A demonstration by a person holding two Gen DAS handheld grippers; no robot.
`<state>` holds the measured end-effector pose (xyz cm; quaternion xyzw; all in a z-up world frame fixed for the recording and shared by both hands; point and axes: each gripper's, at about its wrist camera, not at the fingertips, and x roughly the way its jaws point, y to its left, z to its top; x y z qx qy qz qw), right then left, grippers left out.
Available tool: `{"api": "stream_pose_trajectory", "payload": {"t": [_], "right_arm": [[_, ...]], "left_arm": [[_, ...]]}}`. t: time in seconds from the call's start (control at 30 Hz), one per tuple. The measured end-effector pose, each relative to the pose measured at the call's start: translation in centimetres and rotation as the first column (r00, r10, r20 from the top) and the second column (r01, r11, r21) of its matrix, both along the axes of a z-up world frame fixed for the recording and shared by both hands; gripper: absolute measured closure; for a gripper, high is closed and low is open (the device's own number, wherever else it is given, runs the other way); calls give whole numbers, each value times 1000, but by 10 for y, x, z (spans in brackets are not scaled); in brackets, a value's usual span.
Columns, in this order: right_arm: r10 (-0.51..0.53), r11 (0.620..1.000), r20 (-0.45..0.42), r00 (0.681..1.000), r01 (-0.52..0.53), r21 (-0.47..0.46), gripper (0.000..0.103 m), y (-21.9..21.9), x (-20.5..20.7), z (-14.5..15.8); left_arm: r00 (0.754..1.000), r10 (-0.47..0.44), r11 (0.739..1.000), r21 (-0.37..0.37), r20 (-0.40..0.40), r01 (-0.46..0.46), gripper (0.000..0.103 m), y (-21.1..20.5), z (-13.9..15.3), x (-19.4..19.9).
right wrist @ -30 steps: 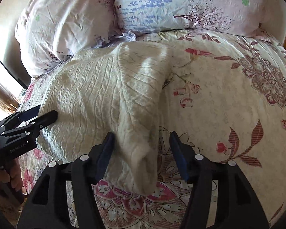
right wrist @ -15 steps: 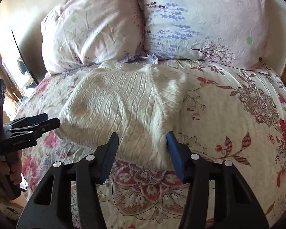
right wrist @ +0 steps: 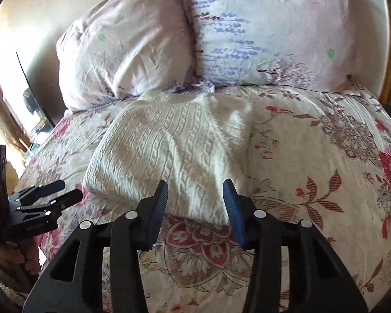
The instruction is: Fold small clothes
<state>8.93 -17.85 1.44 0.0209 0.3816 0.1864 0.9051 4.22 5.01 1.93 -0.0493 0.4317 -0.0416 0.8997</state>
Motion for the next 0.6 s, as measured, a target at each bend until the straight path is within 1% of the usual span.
{"api": "stream_pose_trajectory", "payload": {"t": [0.07, 0.1, 0.13, 0.2, 0.23, 0.27, 0.3, 0.37, 0.4, 0.5, 0.57, 0.6], "right_arm": [[-4, 999, -103, 995, 0, -39, 56, 6, 18, -23], [-17, 1000, -128, 992, 13, -28, 56, 2, 23, -32], [-29, 1000, -108, 994, 28, -11, 57, -2, 22, -31], [-47, 999, -114, 992, 49, 8, 56, -6, 18, -23], [-54, 998, -86, 995, 56, 17, 55, -8, 11, -16], [-62, 998, -55, 997, 63, 11, 45, -9, 3, -10], [-77, 997, -23, 997, 77, -2, 32, -10, -5, -4], [-108, 994, 15, 994, 108, -18, 26, -13, -18, 0], [-121, 992, 17, 992, 122, -22, 22, -14, -23, -1], [-161, 986, -19, 987, 160, -43, 13, -15, -26, -9], [-173, 984, -57, 983, 170, -57, 12, -15, -23, -16], [-176, 983, -76, 981, 172, -62, 8, -14, -22, -20]], "left_arm": [[1000, -11, 1000, 5, -2, 11, 25, -3, -1, -1], [1000, -15, 1000, 10, -2, 15, 24, -5, -1, -2], [1000, -19, 1000, 17, -1, 19, 22, -6, -1, -3], [1000, -25, 999, 31, 7, 25, 18, -8, 0, -5], [1000, -24, 999, 38, 13, 24, 14, -9, 1, -5], [999, -27, 999, 41, 18, 27, 12, -10, 1, -6], [999, -29, 999, 45, 19, 28, 11, -12, 1, -6], [999, -33, 998, 56, 12, 32, 8, -16, -1, -5], [999, -37, 998, 58, 8, 36, 8, -18, -2, -4], [999, -44, 997, 67, -13, 44, 5, -23, -7, -2], [999, -43, 996, 81, -26, 45, 4, -26, -11, -1], [999, -42, 995, 87, -31, 45, 3, -28, -13, -1]]}}
